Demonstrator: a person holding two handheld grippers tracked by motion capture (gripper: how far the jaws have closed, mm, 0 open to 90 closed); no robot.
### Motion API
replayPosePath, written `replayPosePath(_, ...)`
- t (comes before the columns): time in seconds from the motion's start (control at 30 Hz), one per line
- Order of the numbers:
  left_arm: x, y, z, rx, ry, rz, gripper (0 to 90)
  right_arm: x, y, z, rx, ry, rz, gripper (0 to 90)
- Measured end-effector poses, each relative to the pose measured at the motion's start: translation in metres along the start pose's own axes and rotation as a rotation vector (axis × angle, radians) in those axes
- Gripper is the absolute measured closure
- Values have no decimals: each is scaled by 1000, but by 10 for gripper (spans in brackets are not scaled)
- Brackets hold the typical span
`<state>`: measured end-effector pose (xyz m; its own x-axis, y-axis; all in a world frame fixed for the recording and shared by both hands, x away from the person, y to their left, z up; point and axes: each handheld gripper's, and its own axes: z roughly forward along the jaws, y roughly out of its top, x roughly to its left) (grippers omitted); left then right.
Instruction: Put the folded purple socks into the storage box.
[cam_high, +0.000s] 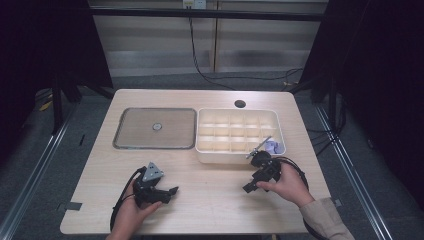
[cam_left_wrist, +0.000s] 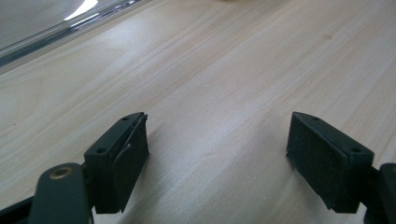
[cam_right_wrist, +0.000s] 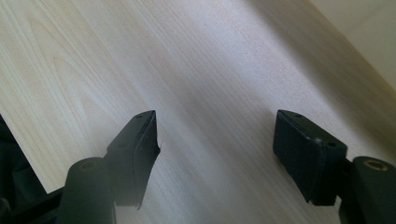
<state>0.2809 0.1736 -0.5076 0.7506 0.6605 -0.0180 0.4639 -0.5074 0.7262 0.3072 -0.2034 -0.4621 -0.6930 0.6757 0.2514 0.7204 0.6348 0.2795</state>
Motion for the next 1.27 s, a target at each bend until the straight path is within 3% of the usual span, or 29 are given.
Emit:
replayPosePath(0.33, 0, 0, 0, 0, 0, 0, 203, 2, -3, 12, -21, 4, -24, 299)
replayPosePath(0.57, 0, 0, 0, 0, 0, 1, 203, 6, -10, 14, -100, -5, -59, 282)
replayPosePath(1.03, 0, 0, 0, -1, 1, 1, 203, 14, -29, 20, -239, -68, -133, 251)
replayPosePath(1.17, 0, 0, 0, -2, 0, 0, 203, 14, -33, 22, -264, -68, -143, 247)
replayPosePath(1.27, 0, 0, 0, -1, 1, 1, 203, 14, -32, 21, -254, -61, -135, 247)
